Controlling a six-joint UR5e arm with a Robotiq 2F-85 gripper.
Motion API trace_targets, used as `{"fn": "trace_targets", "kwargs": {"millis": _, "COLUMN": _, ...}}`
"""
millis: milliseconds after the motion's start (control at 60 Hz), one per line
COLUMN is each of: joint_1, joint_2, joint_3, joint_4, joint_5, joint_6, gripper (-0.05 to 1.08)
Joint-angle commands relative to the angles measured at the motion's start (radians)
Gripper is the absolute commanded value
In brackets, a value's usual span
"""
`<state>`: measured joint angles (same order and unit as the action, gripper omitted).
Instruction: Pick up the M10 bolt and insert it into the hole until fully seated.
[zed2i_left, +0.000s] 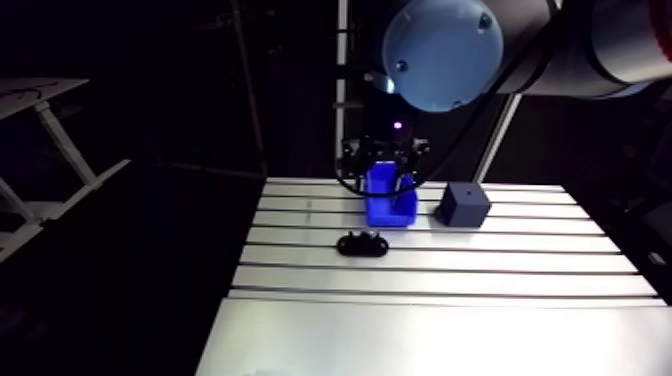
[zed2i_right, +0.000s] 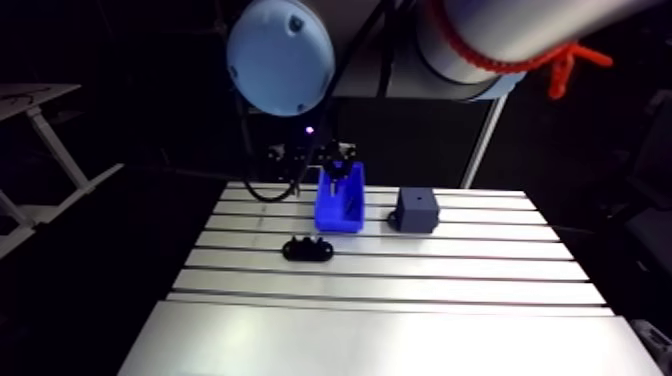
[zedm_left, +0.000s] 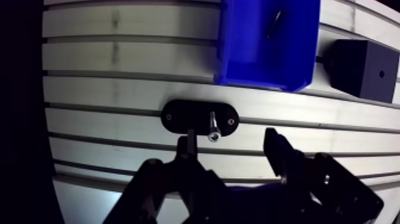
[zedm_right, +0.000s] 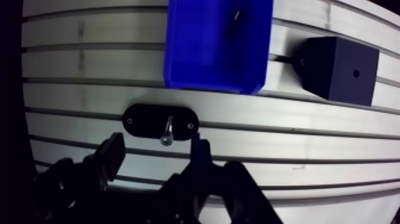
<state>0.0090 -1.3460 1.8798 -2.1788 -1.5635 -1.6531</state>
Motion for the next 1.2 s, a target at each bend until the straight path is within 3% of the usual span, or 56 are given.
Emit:
{"fn": "trace_targets", "kwargs": {"millis": 17, "joint_1": 0.0, "joint_2": 0.012, "joint_3": 0.012, "joint_4": -0.005, "joint_5": -0.002, "joint_6": 0.002, "gripper": 0.38}}
{"fn": "trace_targets", "kwargs": {"millis": 1200, "joint_1": 0.002, "joint_2": 0.049, "joint_3": 0.075, "joint_4": -0.036, "joint_5": -0.002, "joint_6": 0.0, "gripper": 0.43}}
